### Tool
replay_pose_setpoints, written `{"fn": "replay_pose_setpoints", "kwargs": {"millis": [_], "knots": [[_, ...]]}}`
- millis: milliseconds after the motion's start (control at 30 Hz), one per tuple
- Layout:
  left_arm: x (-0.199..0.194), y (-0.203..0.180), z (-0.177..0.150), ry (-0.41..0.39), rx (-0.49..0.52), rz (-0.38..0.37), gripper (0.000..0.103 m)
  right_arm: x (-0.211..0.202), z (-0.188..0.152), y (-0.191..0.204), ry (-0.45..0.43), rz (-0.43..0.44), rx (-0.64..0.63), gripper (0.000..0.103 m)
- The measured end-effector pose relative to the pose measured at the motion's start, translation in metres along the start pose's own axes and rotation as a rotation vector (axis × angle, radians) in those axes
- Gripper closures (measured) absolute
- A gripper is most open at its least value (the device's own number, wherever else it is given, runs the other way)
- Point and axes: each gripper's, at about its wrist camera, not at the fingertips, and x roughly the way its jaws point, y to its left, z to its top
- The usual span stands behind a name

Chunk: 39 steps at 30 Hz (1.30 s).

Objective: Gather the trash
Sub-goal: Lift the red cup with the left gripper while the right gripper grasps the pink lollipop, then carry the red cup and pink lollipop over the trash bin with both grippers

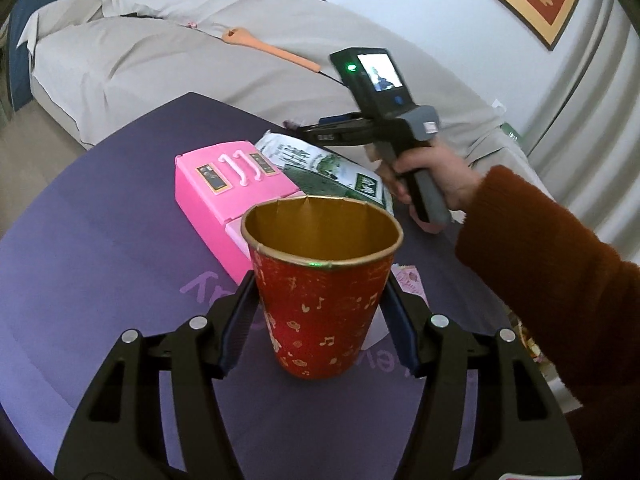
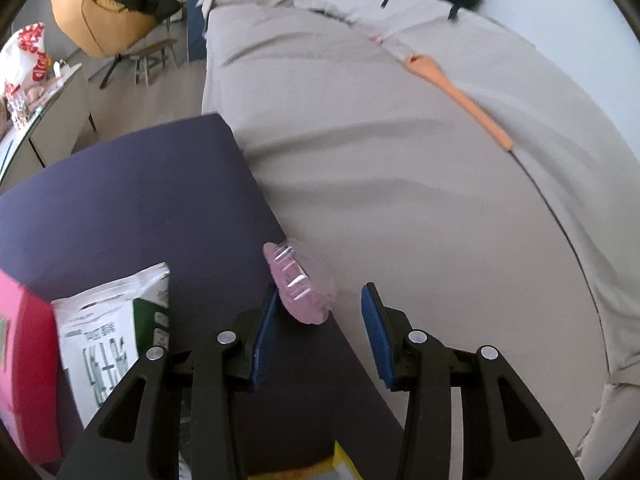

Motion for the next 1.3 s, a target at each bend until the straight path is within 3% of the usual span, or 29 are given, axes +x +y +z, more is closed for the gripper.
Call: {"fn": "replay_pose_setpoints", "kwargs": {"millis": [33, 100, 167, 367, 667, 967, 1300], "knots": [[0.0, 0.0, 0.0, 0.0, -0.001, -0.001, 0.047, 0.003, 0.0, 0.0, 0.009, 0.01, 0.0, 0.08], [0.001, -0.002, -0.002, 0.001, -0.004, -0.003, 0.047, 0.002, 0.001, 0.0, 0.01, -0.004, 0.019, 0.081], [0.002, -0.004, -0.004, 0.002, -0.003, 0.0, 0.047, -0.009, -0.001, -0.003, -0.031, 0.005, 0.054, 0.088], [0.0, -0.005, -0.006, -0.022, -0.019, 0.026, 0.047, -0.07, -0.016, -0.01, -0.108, -0.036, 0.136, 0.088], [-0.023, -0.028, -0.011, -0.097, 0.004, 0.078, 0.049, -0.183, -0.068, -0.016, -0.187, -0.057, 0.238, 0.088], [-0.044, -0.097, -0.014, -0.158, 0.123, 0.07, 0.049, -0.288, -0.143, -0.014, -0.269, -0.091, 0.297, 0.088], [-0.051, -0.199, -0.027, -0.179, 0.28, -0.024, 0.049, -0.397, -0.271, -0.037, -0.356, -0.192, 0.441, 0.088]]}}
